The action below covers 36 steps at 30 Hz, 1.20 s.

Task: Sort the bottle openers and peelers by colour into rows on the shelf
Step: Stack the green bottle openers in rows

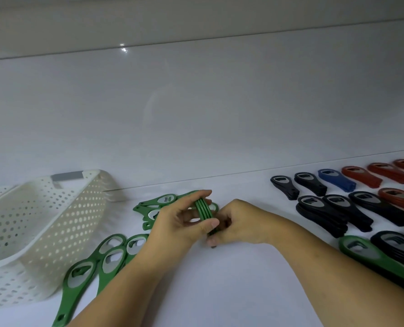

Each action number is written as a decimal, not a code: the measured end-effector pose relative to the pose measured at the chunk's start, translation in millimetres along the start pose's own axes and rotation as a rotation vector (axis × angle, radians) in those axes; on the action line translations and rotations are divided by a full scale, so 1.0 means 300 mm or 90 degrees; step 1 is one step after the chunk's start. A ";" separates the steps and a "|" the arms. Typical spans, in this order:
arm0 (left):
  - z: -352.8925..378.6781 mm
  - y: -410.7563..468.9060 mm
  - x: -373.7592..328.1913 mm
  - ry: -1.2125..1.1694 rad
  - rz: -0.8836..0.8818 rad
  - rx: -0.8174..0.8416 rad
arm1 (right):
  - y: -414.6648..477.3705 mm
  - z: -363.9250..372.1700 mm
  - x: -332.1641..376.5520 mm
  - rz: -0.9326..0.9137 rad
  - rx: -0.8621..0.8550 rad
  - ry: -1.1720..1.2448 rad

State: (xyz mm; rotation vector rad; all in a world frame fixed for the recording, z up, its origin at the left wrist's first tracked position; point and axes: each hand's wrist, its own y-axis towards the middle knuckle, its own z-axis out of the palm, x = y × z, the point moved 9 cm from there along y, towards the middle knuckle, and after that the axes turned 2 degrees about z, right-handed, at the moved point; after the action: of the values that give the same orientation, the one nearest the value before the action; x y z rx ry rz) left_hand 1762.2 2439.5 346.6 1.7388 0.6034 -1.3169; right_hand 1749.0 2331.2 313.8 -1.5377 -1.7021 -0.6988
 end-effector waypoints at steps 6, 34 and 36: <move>-0.016 0.000 0.025 -0.140 -0.073 -0.021 | -0.040 -0.006 0.006 0.088 0.038 0.036; 0.108 -0.019 0.057 0.314 0.005 0.168 | 0.024 -0.462 -0.221 0.500 -0.245 -0.392; 0.092 -0.017 0.048 0.311 0.001 0.148 | 0.031 -0.461 -0.228 0.505 -0.227 -0.396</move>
State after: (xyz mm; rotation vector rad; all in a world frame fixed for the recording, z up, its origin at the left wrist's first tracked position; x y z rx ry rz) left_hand 1748.4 2417.2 329.1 2.2778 0.7369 -0.9885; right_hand 1781.3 2182.3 339.4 -2.6508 -1.1851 -0.0927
